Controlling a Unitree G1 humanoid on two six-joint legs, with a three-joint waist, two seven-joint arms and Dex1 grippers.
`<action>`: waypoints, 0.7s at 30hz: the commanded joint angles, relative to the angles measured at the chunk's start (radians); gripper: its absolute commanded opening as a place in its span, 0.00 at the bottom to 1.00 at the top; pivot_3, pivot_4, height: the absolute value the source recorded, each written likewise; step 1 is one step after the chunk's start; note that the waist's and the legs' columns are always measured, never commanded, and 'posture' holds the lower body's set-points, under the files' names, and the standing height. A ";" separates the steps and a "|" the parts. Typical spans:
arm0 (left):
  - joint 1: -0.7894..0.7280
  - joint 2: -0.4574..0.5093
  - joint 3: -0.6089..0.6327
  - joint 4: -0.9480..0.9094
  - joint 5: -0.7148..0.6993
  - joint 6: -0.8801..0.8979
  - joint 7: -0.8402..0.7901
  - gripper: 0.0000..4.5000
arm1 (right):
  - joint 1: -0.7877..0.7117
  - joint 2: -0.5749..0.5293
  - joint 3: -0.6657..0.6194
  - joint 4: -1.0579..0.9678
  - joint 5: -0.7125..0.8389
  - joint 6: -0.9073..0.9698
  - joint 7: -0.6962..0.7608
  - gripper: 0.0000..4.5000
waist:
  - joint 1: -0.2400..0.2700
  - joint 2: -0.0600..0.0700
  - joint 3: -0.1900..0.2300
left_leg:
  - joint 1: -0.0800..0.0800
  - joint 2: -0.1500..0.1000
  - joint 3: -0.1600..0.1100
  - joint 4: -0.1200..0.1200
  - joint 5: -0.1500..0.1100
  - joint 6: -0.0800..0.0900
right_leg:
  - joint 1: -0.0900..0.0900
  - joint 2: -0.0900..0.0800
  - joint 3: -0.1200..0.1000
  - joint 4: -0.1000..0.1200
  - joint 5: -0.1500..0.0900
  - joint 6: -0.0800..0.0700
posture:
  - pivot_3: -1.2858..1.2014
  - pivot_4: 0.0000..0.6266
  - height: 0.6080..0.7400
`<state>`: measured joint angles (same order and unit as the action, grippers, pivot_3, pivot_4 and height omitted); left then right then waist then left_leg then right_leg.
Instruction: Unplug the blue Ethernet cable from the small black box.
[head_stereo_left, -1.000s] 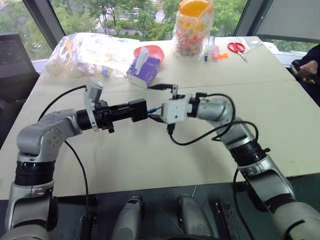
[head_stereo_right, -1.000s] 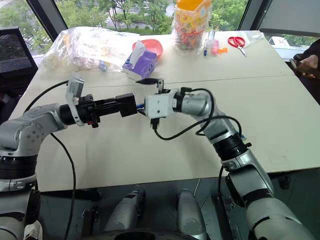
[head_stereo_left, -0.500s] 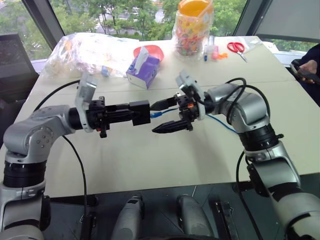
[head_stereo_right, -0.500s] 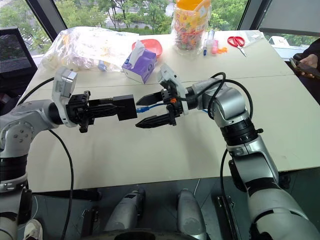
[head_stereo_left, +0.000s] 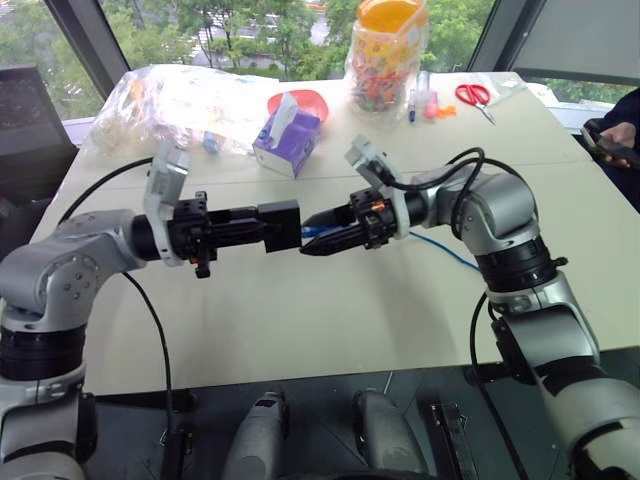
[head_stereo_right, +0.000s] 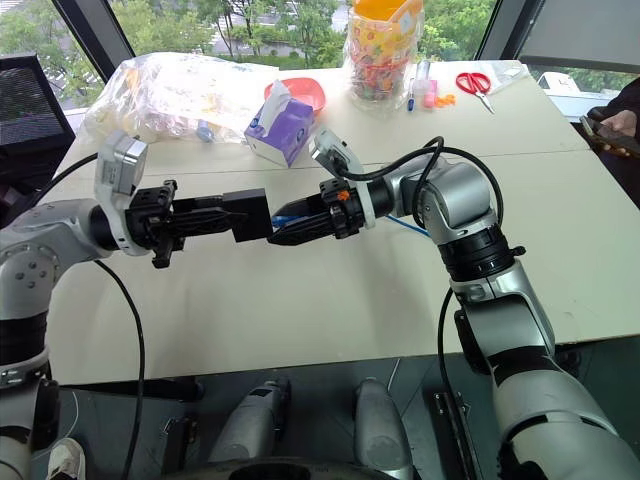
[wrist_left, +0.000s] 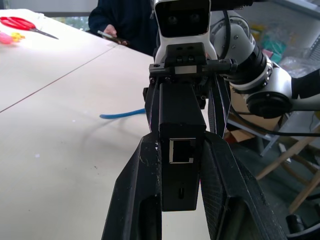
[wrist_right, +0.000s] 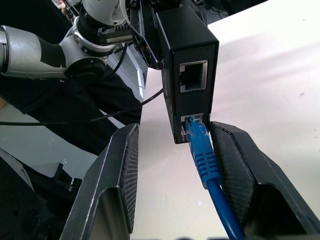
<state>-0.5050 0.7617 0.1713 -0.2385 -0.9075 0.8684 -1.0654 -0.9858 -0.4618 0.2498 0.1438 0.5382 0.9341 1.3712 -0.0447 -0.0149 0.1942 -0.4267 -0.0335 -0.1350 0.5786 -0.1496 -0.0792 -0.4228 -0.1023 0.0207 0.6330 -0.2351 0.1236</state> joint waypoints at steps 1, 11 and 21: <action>0.001 0.018 0.027 -0.025 -0.016 -0.005 -0.002 0.10 | -0.028 -0.008 -0.007 -0.018 0.019 -0.002 0.020 0.51 | 0.000 0.000 0.000 | 0.000 0.000 0.000 0.000 0.000 0.000 | 0.000 0.000 0.000 0.000 0.000 0.000 | 0.52 0.24 0.91; 0.006 0.032 0.019 -0.034 -0.014 -0.010 -0.017 0.10 | -0.029 -0.012 0.002 -0.014 0.012 -0.011 0.033 0.11 | 0.000 0.000 0.000 | 0.000 0.000 0.000 0.000 0.000 0.000 | 0.000 0.000 0.000 0.000 0.000 0.000 | 0.52 0.24 0.91; 0.018 0.057 0.011 -0.058 -0.018 -0.007 -0.039 0.10 | -0.034 -0.029 0.022 0.000 0.012 -0.008 0.074 0.11 | 0.000 0.000 0.000 | 0.000 0.000 0.000 0.000 0.000 0.000 | 0.000 0.000 0.000 0.000 0.000 0.000 | 0.52 0.24 0.91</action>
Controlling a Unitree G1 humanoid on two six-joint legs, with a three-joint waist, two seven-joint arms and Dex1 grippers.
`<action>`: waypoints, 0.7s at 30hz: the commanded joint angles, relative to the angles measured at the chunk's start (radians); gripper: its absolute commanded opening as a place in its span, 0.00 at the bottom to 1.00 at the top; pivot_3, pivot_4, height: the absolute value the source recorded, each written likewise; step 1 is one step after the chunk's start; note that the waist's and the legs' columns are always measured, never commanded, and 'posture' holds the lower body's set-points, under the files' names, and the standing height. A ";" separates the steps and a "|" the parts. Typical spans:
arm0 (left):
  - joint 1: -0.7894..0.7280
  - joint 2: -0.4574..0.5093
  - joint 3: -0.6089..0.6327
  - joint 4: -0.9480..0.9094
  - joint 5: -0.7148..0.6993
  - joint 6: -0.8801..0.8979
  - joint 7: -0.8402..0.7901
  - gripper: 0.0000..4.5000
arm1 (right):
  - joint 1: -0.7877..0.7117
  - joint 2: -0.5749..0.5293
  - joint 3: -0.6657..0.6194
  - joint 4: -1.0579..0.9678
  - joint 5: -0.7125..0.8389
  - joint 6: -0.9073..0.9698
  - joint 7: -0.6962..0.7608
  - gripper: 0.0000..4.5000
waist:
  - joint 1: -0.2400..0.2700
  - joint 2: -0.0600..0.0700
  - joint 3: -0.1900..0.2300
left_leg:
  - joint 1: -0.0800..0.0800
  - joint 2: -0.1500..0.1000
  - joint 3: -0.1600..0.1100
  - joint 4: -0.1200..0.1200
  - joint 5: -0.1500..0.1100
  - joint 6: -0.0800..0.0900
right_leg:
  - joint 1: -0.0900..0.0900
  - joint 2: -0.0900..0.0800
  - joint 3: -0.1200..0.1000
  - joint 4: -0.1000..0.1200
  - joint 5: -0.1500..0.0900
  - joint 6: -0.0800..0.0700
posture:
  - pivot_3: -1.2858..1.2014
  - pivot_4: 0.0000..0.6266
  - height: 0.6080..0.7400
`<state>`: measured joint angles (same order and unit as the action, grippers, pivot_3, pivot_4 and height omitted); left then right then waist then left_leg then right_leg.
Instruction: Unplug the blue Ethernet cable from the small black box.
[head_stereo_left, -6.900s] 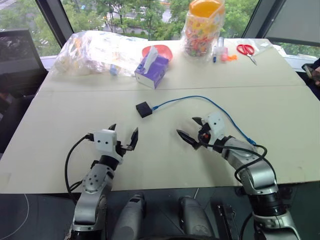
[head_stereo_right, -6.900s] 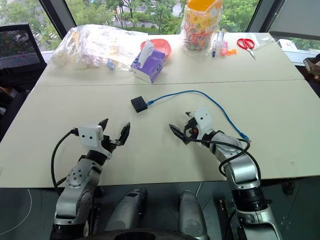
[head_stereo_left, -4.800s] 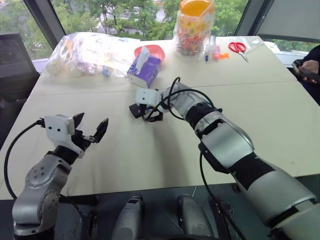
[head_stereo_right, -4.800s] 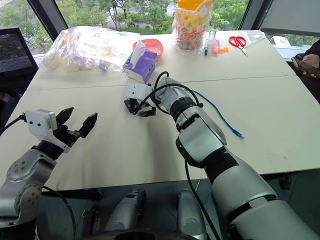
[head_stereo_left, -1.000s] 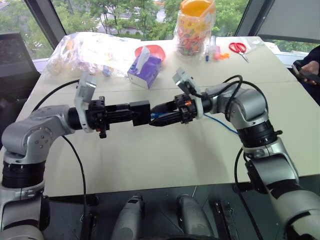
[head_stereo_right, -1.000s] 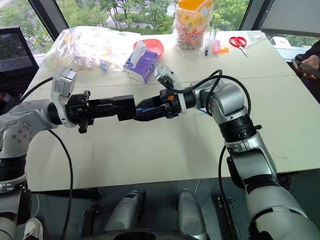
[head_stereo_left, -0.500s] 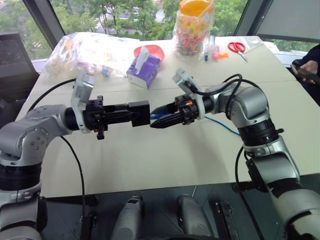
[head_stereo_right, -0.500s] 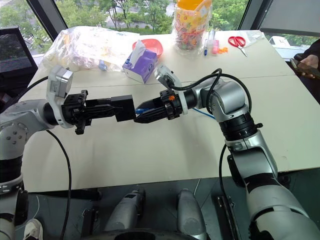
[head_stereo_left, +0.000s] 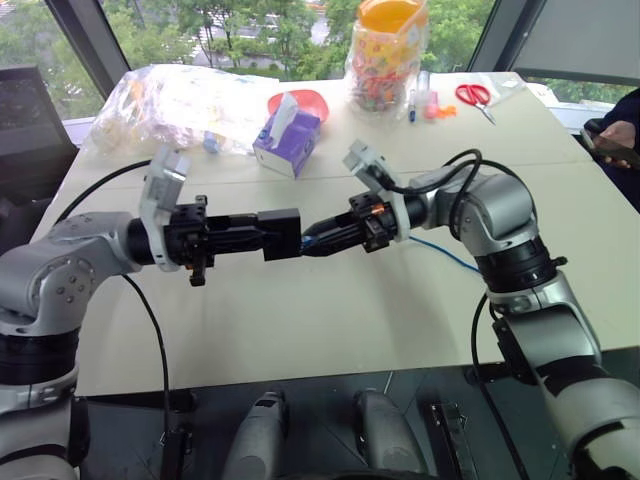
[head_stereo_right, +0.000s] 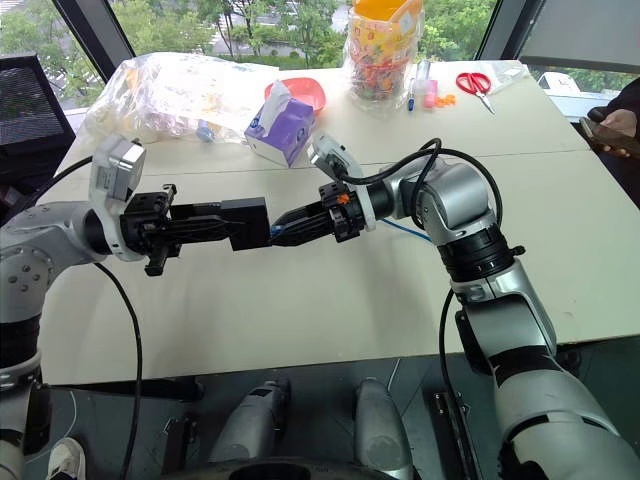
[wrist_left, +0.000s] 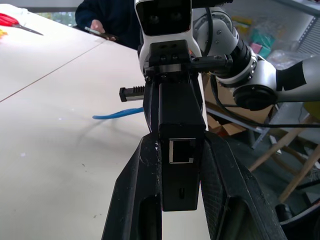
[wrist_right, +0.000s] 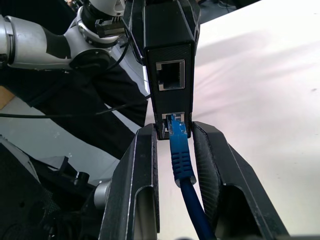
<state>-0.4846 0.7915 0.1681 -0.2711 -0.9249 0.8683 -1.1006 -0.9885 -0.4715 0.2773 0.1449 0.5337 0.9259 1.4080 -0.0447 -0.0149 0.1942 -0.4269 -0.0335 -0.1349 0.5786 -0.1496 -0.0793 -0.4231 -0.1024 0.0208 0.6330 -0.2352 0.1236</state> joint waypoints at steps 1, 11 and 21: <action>-0.003 0.028 0.015 -0.027 -0.002 -0.006 -0.004 0.10 | -0.032 -0.021 -0.003 0.003 0.015 -0.001 0.042 0.11 | 0.000 0.000 0.000 | 0.000 0.000 0.000 0.000 0.000 0.000 | 0.000 0.000 0.000 0.000 0.000 0.000 | 0.52 0.24 0.91; 0.001 0.022 0.021 -0.041 -0.016 -0.003 0.013 0.10 | -0.039 -0.026 0.004 0.022 0.007 -0.037 0.056 0.11 | 0.000 0.000 0.000 | 0.000 0.000 0.000 0.000 0.000 0.000 | 0.000 0.000 0.000 0.000 0.000 0.000 | 0.52 0.24 0.91; 0.015 0.022 0.023 -0.065 -0.038 0.001 0.026 0.10 | -0.043 -0.035 0.003 0.016 0.019 -0.021 0.086 0.11 | 0.000 0.000 0.000 | 0.000 0.000 0.000 0.000 0.000 0.000 | 0.000 0.000 0.000 0.000 0.000 0.000 | 0.52 0.24 0.91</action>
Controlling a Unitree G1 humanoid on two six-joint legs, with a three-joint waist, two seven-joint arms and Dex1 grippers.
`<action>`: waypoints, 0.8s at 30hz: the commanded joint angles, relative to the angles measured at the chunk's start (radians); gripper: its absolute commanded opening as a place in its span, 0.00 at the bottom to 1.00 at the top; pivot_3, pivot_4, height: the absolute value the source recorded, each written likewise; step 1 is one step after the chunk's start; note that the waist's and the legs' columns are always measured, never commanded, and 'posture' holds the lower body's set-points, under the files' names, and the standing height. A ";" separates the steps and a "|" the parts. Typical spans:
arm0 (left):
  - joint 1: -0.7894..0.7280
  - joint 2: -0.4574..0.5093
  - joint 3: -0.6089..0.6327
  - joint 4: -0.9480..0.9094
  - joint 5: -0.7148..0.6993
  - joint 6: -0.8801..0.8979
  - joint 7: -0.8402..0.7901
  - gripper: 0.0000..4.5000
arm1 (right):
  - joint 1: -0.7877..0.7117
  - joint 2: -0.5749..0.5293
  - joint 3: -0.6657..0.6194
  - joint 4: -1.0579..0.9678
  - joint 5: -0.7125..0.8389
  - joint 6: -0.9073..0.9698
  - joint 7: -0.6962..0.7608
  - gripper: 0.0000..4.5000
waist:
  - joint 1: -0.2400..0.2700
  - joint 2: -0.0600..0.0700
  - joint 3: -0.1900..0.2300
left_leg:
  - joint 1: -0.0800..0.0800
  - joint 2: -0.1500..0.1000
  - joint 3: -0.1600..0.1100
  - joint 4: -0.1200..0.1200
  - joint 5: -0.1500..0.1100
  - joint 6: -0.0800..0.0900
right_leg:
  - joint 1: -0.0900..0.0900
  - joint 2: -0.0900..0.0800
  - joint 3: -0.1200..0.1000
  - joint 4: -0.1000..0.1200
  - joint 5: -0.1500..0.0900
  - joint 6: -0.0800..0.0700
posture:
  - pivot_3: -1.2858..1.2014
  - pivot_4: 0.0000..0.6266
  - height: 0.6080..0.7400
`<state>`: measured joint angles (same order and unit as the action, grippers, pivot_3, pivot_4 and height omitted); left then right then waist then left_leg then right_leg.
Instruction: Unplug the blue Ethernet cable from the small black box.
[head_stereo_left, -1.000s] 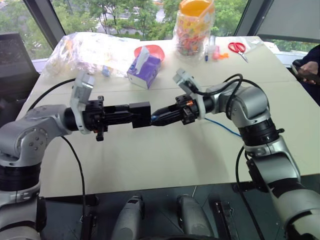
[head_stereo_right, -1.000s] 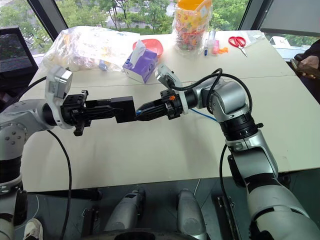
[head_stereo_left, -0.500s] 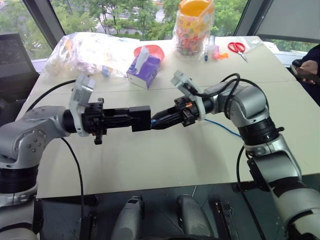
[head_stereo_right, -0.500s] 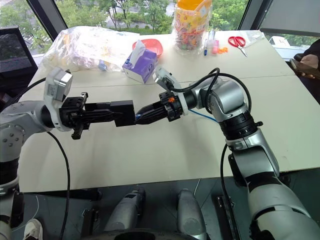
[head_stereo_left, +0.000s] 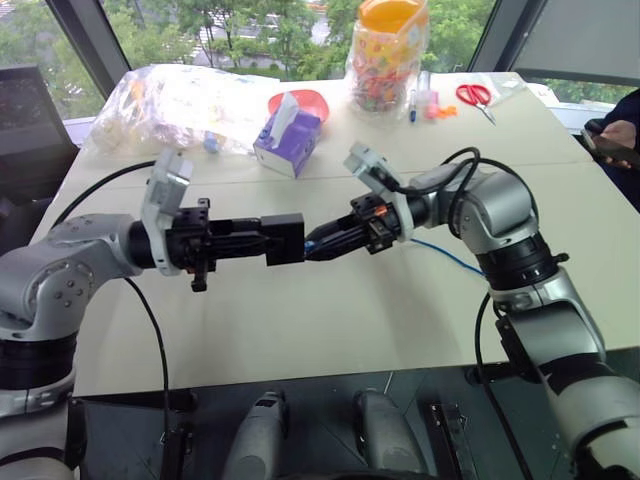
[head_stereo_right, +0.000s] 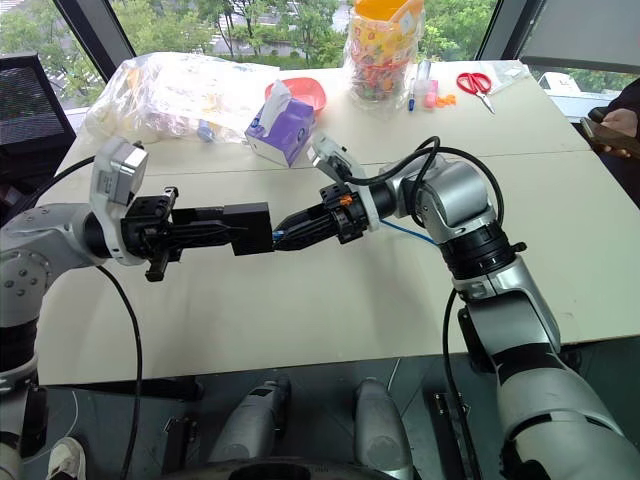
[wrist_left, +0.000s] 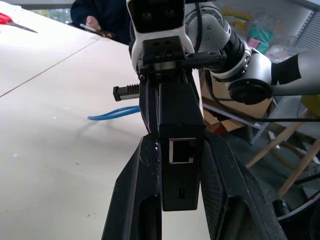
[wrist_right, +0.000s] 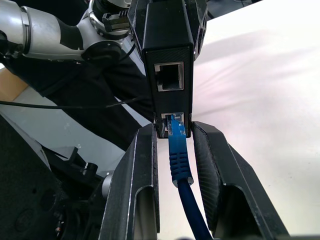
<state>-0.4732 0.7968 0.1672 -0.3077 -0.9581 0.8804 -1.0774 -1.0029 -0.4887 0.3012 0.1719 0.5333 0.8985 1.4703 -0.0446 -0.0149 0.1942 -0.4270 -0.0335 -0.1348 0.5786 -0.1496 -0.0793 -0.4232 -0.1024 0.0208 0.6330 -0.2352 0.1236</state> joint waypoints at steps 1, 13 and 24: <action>0.005 0.017 0.024 -0.029 -0.005 -0.012 0.004 0.10 | -0.028 -0.019 -0.020 -0.012 0.019 0.008 0.026 0.11 | 0.000 0.000 0.000 | 0.000 0.000 0.000 0.000 0.000 0.000 | 0.000 0.000 0.000 0.000 0.000 0.000 | 0.52 0.24 0.91; 0.011 0.013 0.026 -0.031 -0.008 -0.019 0.016 0.10 | -0.035 -0.024 -0.009 -0.014 0.007 0.025 0.021 0.73 | 0.000 0.000 0.000 | 0.000 0.000 0.000 0.000 0.000 0.000 | 0.000 0.000 0.000 0.000 0.000 0.000 | 0.52 0.24 0.91; 0.015 0.011 0.020 -0.030 0.002 -0.028 0.017 0.10 | -0.043 -0.015 -0.012 -0.008 0.007 0.046 0.013 0.44 | 0.000 0.000 0.000 | 0.000 0.000 0.000 0.000 0.000 0.000 | 0.000 0.000 0.000 0.000 0.000 0.000 | 0.52 0.24 0.91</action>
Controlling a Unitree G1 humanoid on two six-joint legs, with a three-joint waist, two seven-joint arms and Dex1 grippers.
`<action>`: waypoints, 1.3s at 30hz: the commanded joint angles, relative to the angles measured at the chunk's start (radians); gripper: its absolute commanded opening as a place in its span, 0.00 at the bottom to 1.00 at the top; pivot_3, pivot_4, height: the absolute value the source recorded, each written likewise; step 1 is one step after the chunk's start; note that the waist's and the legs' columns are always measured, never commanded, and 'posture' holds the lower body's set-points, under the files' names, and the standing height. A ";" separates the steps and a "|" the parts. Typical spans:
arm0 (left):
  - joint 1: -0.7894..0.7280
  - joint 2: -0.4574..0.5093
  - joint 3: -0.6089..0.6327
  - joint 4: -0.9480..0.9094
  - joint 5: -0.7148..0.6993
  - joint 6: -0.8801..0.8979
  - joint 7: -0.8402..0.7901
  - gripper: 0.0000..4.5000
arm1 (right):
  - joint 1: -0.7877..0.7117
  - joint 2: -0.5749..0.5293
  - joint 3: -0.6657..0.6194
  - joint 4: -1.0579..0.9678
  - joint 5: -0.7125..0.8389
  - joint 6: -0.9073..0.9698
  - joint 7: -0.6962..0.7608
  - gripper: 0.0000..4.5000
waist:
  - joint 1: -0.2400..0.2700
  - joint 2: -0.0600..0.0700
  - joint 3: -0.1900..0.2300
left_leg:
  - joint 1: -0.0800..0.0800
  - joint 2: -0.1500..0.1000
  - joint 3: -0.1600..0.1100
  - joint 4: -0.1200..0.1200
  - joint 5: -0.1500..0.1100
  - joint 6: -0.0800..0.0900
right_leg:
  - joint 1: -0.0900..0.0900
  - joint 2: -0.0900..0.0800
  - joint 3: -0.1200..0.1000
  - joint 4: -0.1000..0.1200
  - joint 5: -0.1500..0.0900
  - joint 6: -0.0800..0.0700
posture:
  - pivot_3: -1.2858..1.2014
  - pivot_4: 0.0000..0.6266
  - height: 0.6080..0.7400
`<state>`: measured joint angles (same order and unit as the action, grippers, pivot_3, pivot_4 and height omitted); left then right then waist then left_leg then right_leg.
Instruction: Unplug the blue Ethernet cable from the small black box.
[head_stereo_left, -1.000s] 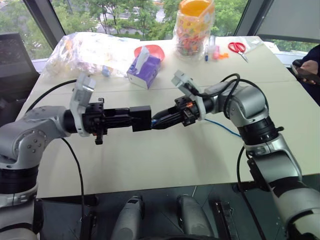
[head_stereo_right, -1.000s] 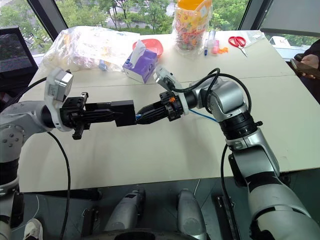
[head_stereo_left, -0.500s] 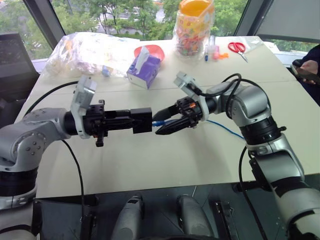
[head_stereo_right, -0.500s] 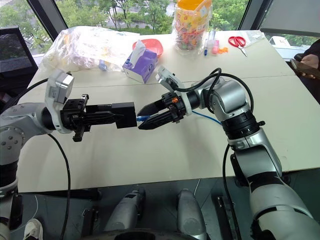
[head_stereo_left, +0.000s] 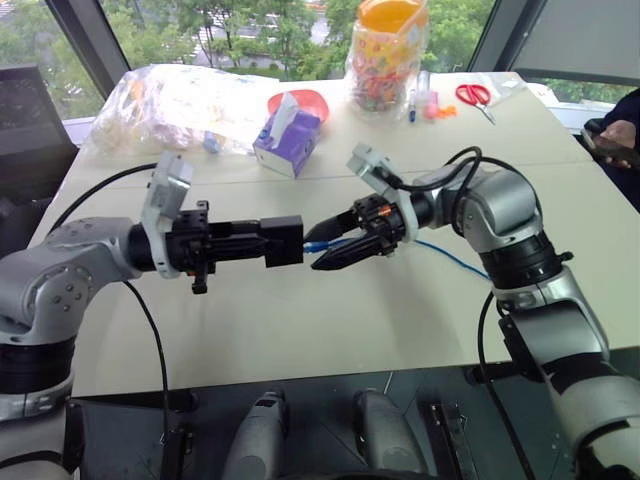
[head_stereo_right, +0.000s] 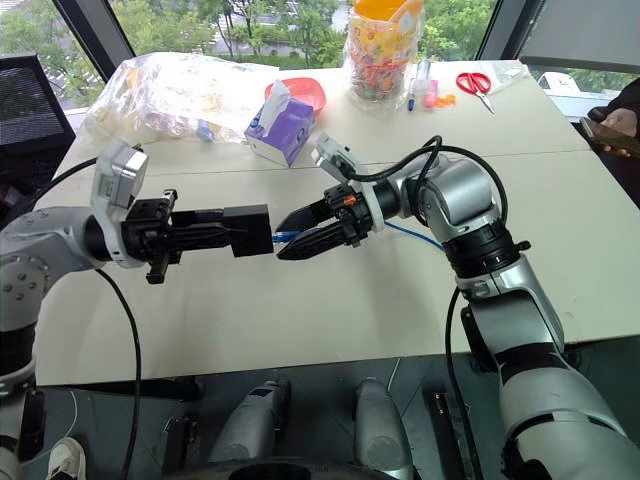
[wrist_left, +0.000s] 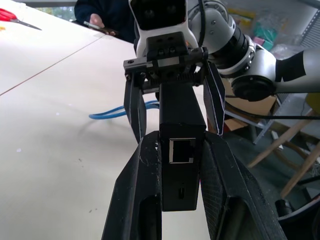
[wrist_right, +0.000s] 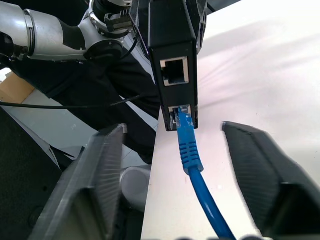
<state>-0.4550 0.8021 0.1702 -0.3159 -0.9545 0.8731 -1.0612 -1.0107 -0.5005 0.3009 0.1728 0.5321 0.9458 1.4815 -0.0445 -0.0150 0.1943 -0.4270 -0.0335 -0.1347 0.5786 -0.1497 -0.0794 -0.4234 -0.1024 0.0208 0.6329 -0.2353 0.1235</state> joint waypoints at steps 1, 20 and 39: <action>-0.002 0.007 0.017 -0.022 -0.001 -0.022 0.000 0.10 | -0.036 -0.003 -0.010 -0.009 0.007 0.000 0.002 0.44 | 0.000 0.000 0.000 | 0.000 0.000 0.000 0.000 0.000 0.000 | 0.000 0.000 0.000 0.000 0.000 0.000 | 0.52 0.24 0.91; -0.009 -0.005 0.014 -0.019 0.004 -0.029 0.013 0.10 | -0.037 0.006 -0.001 -0.009 0.006 0.006 -0.010 0.01 | 0.000 0.000 0.000 | 0.000 0.000 0.000 0.000 0.000 0.000 | 0.000 0.000 0.000 0.000 0.000 0.000 | 0.52 0.24 0.91; -0.038 -0.016 0.058 0.004 -0.024 -0.007 0.035 0.10 | 0.024 -0.033 0.040 -0.059 -0.047 -0.077 -0.008 0.01 | 0.000 0.000 0.000 | 0.000 0.000 0.000 0.000 0.000 0.000 | 0.000 0.000 0.000 0.000 0.000 0.000 | 0.52 0.24 0.91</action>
<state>-0.4662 0.7808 0.1693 -0.3130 -0.9560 0.8914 -1.0424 -1.0026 -0.5208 0.3077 0.1403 0.5019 0.8745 1.4645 -0.0444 -0.0150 0.1943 -0.4273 -0.0335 -0.1346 0.5785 -0.1497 -0.0794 -0.4236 -0.1024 0.0208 0.6326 -0.2352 0.1235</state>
